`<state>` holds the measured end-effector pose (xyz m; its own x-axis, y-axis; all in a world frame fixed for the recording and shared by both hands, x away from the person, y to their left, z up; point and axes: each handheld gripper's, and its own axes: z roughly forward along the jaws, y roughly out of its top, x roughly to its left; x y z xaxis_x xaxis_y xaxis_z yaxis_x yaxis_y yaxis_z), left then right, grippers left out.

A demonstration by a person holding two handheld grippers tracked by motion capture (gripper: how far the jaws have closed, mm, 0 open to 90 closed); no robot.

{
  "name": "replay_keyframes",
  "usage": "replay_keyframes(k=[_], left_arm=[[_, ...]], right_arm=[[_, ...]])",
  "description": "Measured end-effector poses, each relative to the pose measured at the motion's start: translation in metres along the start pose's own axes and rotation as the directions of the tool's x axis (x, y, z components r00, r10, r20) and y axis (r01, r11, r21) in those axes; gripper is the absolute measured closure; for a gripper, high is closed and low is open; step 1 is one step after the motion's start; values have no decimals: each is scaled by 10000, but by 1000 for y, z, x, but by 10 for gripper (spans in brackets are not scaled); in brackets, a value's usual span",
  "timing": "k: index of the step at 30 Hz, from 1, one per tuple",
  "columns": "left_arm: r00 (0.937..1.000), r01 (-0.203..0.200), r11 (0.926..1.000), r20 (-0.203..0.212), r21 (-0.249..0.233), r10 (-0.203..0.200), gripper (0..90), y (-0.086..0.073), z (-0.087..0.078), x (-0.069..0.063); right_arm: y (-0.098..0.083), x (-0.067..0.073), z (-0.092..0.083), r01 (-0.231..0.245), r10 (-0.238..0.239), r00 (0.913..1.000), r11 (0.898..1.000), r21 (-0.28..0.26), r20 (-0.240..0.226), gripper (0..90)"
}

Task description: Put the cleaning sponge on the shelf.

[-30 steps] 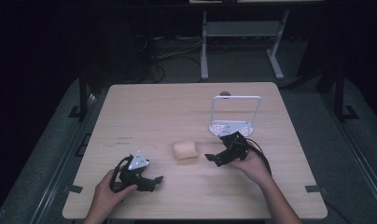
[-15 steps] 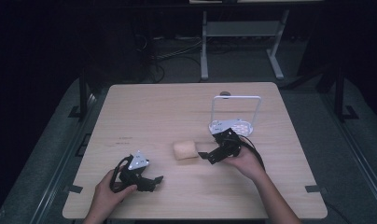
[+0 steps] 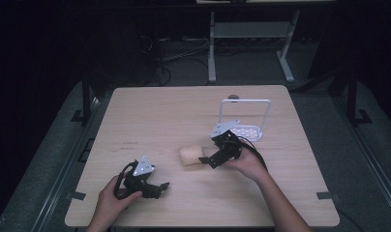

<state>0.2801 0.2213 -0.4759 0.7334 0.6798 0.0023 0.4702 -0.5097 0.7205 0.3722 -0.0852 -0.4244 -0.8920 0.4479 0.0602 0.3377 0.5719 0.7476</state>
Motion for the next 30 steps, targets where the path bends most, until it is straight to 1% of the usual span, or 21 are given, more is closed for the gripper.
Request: replay_keyframes(k=[2,5,8,10,13,16,19,22,26,28,30], left_arm=[[10000,-2,10000,0,2,2,129,0,0,0],[10000,-20,10000,-5,26,20,129,0,0,0],[10000,-19,10000,-3,30,19,129,0,0,0],[10000,-3,10000,3,22,3,129,0,0,0],[10000,-24,10000,3,68,24,129,0,0,0],[10000,10,10000,0,19,-10,129,0,0,0],[10000,-20,10000,-1,47,20,129,0,0,0],[10000,-21,10000,-2,46,21,129,0,0,0],[10000,-20,10000,-1,46,20,129,0,0,0],[10000,-19,10000,-1,46,19,129,0,0,0],[10000,-17,10000,1,45,17,129,0,0,0]], right_arm=[[2,0,4,85,-85,9999,10000,-10,-96,30],[4,0,8,144,-144,9998,9999,34,-114,30],[8,-1,15,296,-295,9992,9996,38,-285,30],[8,-1,16,254,-251,9991,9997,73,-337,30],[11,-3,23,361,-353,9983,9992,155,-472,30],[12,-3,26,307,-299,9979,9995,125,-574,30],[13,-5,33,382,-366,9968,9990,224,-715,30],[14,-6,36,436,-414,9964,9987,279,-743,30],[17,-6,43,541,-512,9933,9982,254,-1037,30],[18,-5,45,681,-643,9919,9972,318,-1100,30],[19,-4,48,723,-675,9909,9967,371,-1166,30]])
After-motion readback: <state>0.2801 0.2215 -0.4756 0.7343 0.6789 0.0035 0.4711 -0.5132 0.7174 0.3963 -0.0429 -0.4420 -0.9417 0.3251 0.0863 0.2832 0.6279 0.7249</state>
